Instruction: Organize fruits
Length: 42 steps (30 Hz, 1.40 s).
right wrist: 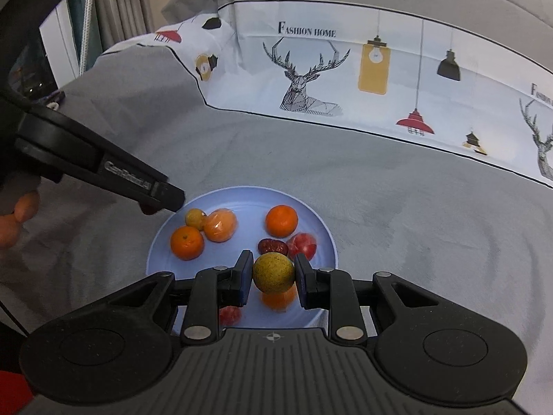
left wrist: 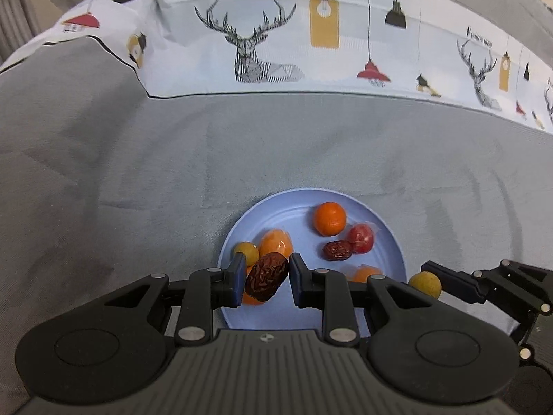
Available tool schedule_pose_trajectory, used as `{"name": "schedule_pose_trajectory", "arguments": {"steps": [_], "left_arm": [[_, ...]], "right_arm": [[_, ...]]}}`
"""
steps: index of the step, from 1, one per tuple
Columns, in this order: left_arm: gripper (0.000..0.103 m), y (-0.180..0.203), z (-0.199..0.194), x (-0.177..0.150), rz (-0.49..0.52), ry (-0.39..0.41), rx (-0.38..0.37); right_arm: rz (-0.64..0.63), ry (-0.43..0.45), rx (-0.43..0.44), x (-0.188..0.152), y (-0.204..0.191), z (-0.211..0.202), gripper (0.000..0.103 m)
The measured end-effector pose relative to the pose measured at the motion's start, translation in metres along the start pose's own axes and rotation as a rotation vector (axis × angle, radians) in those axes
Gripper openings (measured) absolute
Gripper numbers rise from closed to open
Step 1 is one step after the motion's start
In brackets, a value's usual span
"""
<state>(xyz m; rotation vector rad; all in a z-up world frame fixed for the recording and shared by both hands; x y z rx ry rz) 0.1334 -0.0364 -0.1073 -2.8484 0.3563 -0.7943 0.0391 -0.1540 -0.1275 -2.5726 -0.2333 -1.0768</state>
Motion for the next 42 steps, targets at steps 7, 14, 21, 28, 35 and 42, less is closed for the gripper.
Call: {"name": "schedule_pose_trajectory", "arguments": {"steps": [7,14,21,28,35,42], "left_arm": [[0.029,0.008,0.022,0.008,0.019,-0.014,-0.002],[0.051,0.016,0.038,0.012,0.039,-0.013,-0.008],[0.102,0.005,0.013,0.000,0.030,0.023,0.005],[0.103,-0.021,-0.034,-0.037,-0.044,-0.013,0.064],[0.103,-0.038,-0.074,-0.068,-0.102,0.016,0.079],[0.103,-0.037,-0.100,-0.086,-0.120,0.051,0.083]], "right_arm": [[-0.005,-0.017,0.014,0.006,0.007,0.023,0.027],[-0.019,-0.049,0.027,0.005,0.014,0.044,0.027],[-0.040,-0.077,0.027,0.004,0.009,0.036,0.084],[-0.002,-0.049,-0.004,-0.010,-0.014,-0.022,0.101],[-0.009,0.019,-0.066,-0.024,-0.042,-0.061,0.102],[-0.016,0.061,-0.113,-0.038,-0.058,-0.082,0.102]]}}
Point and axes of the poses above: each gripper's, at about its wrist camera, not at the fingertips, and z roughly the way its jaws point, y to its right, x to its top, the point moved 4 cm from there along z, roughly the way its jaws point, and after that the axes turned 14 degrees about x, right-handed, at the moved point
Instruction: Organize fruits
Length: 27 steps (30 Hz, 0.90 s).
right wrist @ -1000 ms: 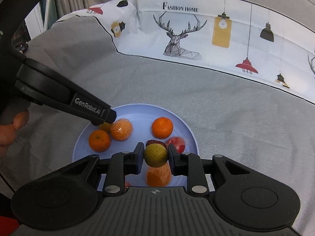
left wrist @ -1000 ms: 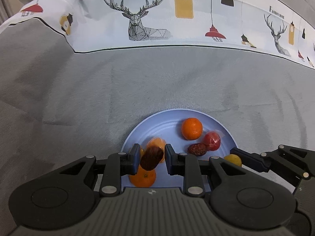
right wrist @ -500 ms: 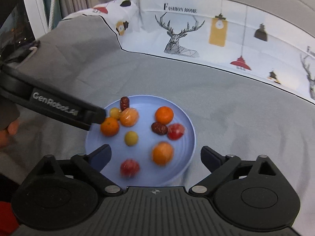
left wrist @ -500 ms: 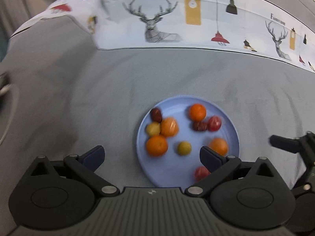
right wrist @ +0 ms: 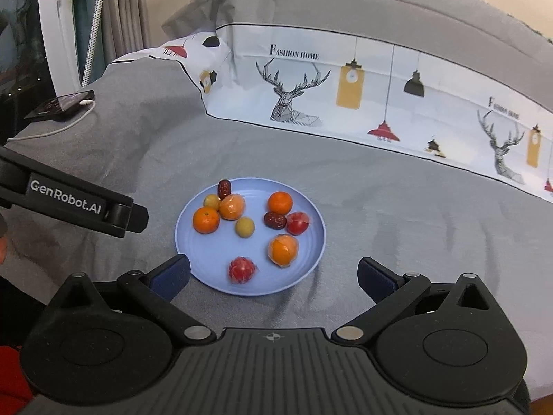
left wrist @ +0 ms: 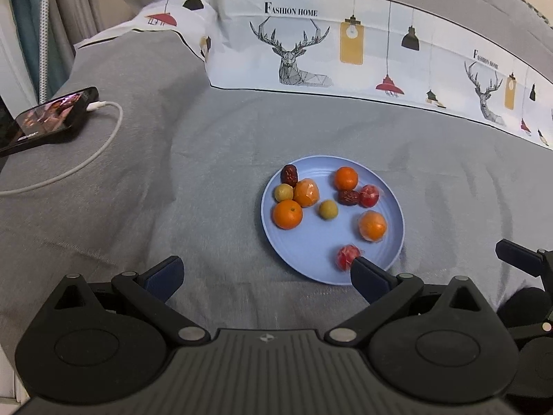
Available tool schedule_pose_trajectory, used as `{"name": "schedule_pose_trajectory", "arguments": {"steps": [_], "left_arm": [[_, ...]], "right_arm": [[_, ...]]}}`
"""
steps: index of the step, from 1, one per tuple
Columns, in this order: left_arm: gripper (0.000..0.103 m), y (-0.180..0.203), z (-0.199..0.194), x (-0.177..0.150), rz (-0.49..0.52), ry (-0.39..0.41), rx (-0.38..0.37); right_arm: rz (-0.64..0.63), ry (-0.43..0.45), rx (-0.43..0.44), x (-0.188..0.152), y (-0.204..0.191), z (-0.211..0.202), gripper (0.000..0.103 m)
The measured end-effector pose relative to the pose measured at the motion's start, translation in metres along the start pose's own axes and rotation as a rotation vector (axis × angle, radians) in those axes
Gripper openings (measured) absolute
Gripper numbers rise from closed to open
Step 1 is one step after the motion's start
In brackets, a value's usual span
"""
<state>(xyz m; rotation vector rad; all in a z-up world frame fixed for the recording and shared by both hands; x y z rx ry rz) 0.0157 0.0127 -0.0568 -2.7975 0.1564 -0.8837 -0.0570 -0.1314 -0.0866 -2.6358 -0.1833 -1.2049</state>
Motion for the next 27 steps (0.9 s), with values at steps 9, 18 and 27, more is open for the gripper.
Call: {"name": "schedule_pose_trajectory", "arguments": {"steps": [9,18,27], "left_arm": [[0.103,-0.001,-0.021,-0.006,-0.004,0.038,0.009],[0.103,0.000,-0.027,-0.011,0.007,0.046,0.018],[0.103,0.002,-0.027,-0.013,0.023,0.050,0.023]], "right_arm": [[0.008,0.037,-0.030,-0.004,-0.003,-0.022,0.102],[0.011,0.046,-0.030,-0.005,-0.006,-0.026,0.102],[0.017,0.045,-0.037,-0.006,-0.006,-0.028,0.102]]}}
Point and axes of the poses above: each gripper's, at about its wrist camera, not at the fingertips, and z roughly the way its jaws point, y to its right, x to its top, the point moved 4 cm from there along z, roughly the way its jaws point, and after that the axes turned 14 degrees about x, right-handed, at the moved point
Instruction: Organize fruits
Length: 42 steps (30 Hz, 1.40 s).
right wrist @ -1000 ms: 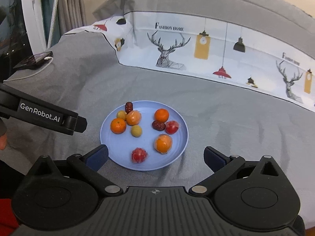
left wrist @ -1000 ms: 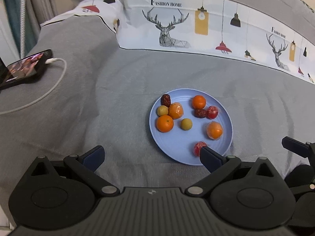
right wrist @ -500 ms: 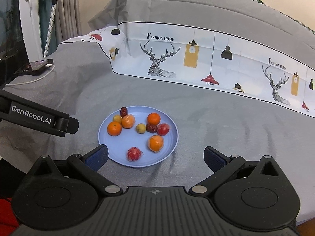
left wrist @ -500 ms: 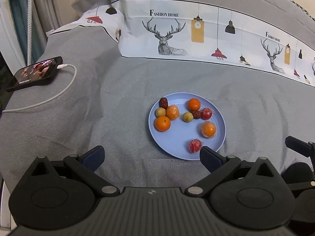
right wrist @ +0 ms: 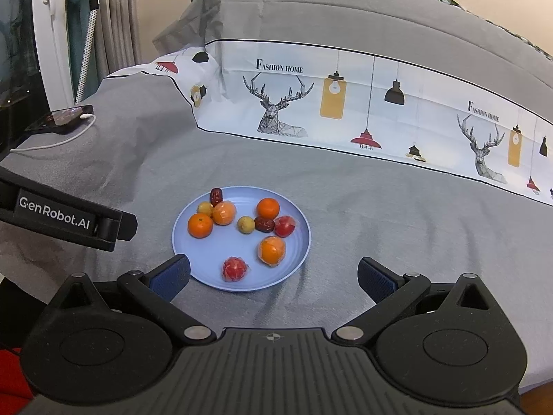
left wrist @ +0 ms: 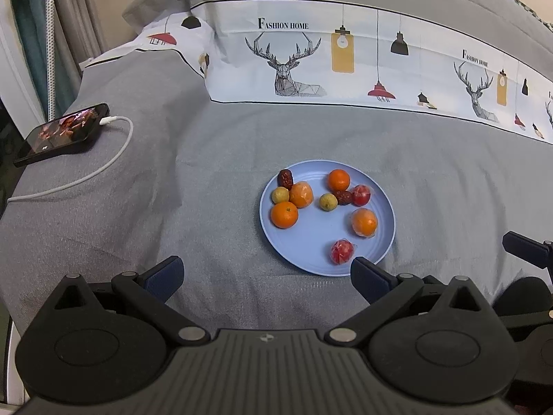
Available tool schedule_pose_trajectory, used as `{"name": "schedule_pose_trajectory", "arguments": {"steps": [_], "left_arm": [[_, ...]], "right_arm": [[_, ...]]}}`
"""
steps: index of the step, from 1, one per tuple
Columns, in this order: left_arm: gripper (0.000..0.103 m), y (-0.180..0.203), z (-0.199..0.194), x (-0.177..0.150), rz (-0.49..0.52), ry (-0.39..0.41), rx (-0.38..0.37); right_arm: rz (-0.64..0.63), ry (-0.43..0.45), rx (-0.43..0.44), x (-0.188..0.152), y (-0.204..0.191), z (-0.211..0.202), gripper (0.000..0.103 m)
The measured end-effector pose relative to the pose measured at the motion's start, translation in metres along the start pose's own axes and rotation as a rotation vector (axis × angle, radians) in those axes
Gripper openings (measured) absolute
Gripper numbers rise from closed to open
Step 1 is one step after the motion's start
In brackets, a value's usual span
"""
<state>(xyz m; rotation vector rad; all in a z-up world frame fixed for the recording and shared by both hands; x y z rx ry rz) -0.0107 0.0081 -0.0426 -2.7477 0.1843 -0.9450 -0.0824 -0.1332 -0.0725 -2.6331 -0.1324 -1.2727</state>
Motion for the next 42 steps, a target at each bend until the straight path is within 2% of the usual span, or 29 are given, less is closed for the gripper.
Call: {"name": "schedule_pose_trajectory", "arguments": {"steps": [12,22,42], "left_arm": [[0.103,-0.0004,0.0051,-0.0008,0.006,-0.018,0.018],[0.103,0.0017,0.0059,-0.0012,0.031,0.005,0.053],[0.103,0.0030,0.0069,-0.0019,0.047,-0.002,0.058]], "right_arm": [[0.007,-0.019,0.001,-0.0027,0.0016,0.0032,0.102],[0.006,-0.027,0.003,-0.0038,0.0027,0.0041,0.102],[0.005,-0.028,0.003,-0.0046,0.0052,0.0041,0.102]]}}
Point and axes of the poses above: each gripper's, at about its wrist camera, not at the fingertips, and z roughly the way its jaws point, y to its right, x to its top, the point moved 4 cm from there along z, roughly the way its jaws point, and after that the axes turned 14 degrees about x, right-handed, at the moved point
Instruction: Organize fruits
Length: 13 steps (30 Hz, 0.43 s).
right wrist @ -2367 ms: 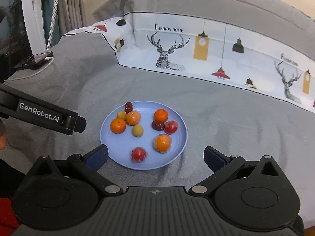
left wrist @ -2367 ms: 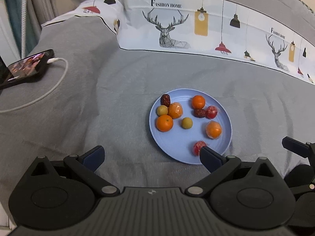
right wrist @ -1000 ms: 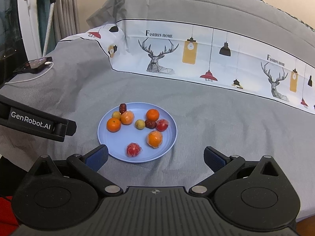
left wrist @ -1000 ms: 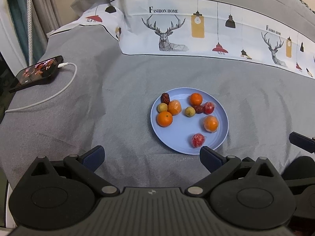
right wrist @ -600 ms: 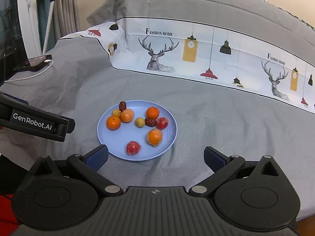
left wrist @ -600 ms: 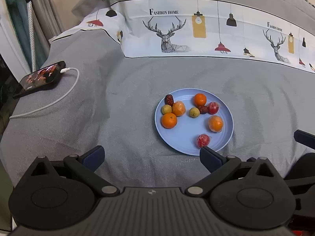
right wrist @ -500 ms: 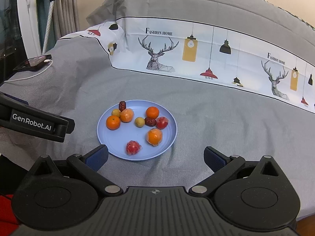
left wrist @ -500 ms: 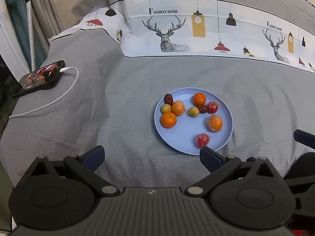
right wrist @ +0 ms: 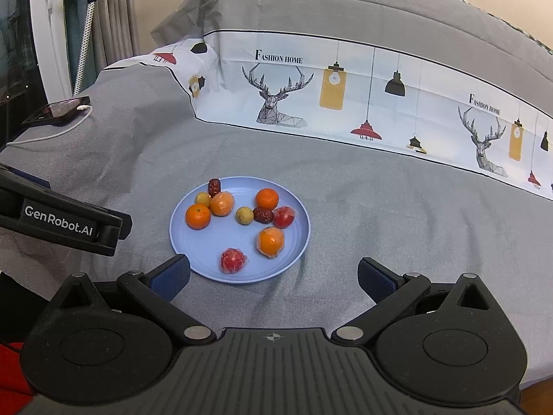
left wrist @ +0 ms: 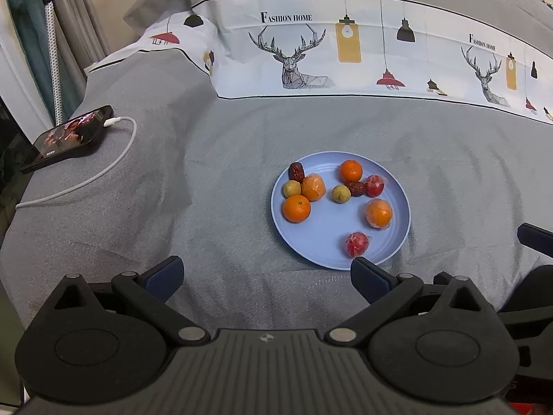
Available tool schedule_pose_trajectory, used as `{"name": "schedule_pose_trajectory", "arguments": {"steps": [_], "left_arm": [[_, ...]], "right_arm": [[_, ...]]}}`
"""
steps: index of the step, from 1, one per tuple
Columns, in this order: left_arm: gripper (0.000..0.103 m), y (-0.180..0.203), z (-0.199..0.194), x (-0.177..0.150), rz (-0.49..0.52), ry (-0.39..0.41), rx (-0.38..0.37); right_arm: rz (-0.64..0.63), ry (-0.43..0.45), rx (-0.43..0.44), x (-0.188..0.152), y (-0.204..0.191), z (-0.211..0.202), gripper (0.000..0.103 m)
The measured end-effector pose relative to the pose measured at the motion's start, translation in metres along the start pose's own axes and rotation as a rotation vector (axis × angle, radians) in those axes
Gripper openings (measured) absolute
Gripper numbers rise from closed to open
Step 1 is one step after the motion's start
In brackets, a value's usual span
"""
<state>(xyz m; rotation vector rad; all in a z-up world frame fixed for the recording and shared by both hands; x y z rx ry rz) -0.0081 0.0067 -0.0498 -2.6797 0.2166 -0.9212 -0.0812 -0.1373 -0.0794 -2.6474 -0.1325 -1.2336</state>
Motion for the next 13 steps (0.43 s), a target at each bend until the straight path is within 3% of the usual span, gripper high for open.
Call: {"name": "schedule_pose_trajectory", "arguments": {"steps": [13], "left_arm": [[0.103,0.0002,-0.0005,0.0011,-0.009,0.004,0.006]], "right_arm": [[0.003,-0.001,0.002,0.0006,-0.0010,0.0004,0.102]]}}
Point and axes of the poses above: each gripper's, at about its wrist camera, not at the fingertips, and z roughly the way its jaws point, y to its right, x to its top, the point moved 4 cm from there along z, roughly the way its jaws point, and after that the axes turned 14 degrees about x, right-handed, at the moved point
